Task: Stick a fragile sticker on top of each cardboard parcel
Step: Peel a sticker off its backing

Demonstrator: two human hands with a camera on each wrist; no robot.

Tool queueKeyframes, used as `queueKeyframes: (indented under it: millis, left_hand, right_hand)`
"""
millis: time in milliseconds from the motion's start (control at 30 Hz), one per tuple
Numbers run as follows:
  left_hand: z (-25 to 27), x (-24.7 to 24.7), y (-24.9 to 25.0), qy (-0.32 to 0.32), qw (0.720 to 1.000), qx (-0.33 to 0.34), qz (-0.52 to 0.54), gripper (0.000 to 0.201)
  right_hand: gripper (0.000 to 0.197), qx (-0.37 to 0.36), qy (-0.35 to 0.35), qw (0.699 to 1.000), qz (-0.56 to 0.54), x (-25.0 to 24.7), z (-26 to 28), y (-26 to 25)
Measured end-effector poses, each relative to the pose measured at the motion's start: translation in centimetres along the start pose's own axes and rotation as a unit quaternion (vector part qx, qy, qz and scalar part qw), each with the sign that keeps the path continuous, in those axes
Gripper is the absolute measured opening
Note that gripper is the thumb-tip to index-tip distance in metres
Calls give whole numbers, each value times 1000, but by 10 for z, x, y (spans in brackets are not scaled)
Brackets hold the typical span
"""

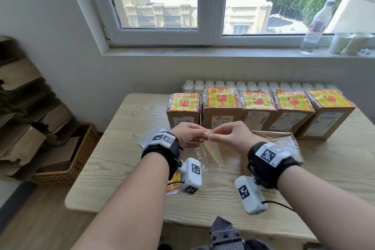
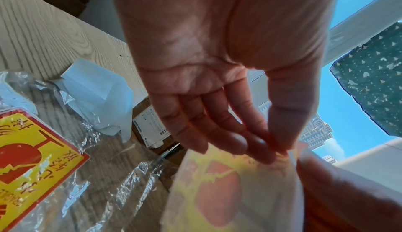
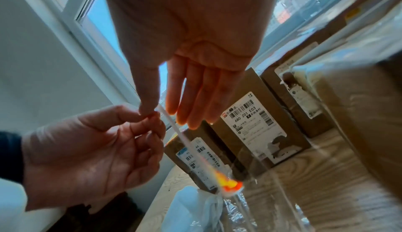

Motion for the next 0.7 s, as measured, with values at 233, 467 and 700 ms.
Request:
queueKeyframes:
  millis: [233,467,700]
  left_hand:
    - [-3,-3,-3,-10,1000,-4,-15,17]
    - [-6,-14,4,49,996,-2,70,16]
    - [-12,-68,5,193,980,4,37,17]
  right_hand:
    - [23,15,-9,999,-39,2,-9,8]
    - [10,18,16,999,-40,10,-21,4]
    - [15,17,60,998,-32,11,-38,-12]
Point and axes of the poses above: each hand's wrist, its own z-axis away from the middle knuckle, its own x-axis out of the palm, y = z × x, the point moved 3 cm from there along -z, towards the middle knuckle, and after that the axes turned 2 degrees about -x, right-handed, at the moved point
